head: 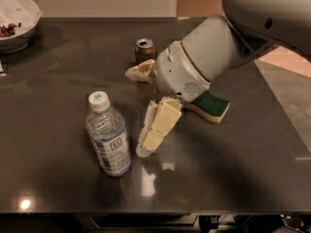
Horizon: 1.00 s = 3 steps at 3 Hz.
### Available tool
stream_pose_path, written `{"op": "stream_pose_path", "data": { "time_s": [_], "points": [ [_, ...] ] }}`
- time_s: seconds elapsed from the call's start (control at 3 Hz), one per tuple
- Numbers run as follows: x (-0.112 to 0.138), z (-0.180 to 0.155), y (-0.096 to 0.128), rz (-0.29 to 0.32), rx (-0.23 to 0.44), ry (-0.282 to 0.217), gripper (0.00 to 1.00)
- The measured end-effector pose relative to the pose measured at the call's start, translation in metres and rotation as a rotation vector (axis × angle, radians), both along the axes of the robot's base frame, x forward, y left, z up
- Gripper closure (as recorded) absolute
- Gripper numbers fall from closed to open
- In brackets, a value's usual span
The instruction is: Pick blue plastic bottle
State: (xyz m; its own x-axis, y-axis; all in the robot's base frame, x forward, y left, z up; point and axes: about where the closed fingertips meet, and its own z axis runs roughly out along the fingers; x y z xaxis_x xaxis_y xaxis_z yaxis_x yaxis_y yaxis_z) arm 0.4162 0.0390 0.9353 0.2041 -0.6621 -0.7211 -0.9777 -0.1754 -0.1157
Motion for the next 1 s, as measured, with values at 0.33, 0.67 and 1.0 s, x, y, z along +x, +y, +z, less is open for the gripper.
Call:
{"op": "stream_pose_path", "data": {
  "time_s": [0.33,0.67,1.0],
  "points": [
    [-0.012,-0.003,0.018,0.053,0.020,0.019,0.00],
    [-0.018,-0.004,0.028,0.084,0.034,0.032,0.00],
    [-0.027,-0.007,0.040,0.117,0.046,0.049,0.00]
  ]
}}
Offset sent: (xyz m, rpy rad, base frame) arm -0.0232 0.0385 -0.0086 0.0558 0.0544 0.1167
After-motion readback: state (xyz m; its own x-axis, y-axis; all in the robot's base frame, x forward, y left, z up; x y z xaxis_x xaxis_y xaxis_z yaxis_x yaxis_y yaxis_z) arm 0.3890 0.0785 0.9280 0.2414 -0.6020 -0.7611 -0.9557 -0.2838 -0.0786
